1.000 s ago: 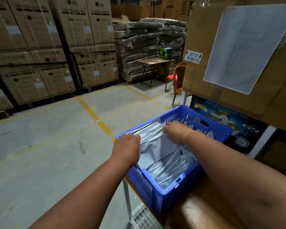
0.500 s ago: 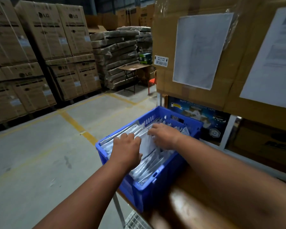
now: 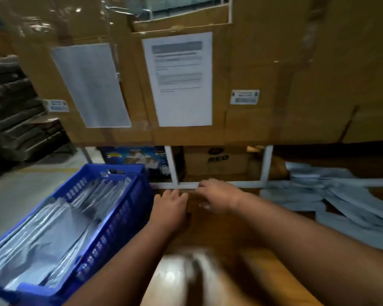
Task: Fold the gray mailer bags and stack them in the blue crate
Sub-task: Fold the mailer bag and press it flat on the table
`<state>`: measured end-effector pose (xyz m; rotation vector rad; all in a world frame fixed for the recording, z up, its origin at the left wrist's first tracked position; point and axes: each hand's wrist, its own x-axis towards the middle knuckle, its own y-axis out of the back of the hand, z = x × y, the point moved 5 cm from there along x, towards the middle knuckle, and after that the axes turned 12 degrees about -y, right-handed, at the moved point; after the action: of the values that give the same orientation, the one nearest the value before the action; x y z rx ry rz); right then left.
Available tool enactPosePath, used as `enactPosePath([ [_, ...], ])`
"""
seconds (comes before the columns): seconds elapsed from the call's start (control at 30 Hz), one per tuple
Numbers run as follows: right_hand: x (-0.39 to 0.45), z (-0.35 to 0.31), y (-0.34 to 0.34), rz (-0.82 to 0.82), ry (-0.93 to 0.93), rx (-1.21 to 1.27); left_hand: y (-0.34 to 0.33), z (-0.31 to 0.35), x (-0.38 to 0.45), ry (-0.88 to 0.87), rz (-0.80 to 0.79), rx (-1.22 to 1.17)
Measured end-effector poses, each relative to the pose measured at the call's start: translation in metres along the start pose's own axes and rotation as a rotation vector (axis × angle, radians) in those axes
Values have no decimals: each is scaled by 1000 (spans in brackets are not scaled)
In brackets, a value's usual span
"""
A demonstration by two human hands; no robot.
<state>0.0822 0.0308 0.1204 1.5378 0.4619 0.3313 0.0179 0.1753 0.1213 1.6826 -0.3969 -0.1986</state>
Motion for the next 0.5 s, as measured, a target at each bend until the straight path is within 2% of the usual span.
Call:
enactPosePath([
  [0.2, -101, 143, -40, -79, -274, 64, -12, 134, 72, -235, -76, -53],
  [0.5, -216, 287, -119, -226, -545, 107, -48, 286, 134, -454, -209, -81],
])
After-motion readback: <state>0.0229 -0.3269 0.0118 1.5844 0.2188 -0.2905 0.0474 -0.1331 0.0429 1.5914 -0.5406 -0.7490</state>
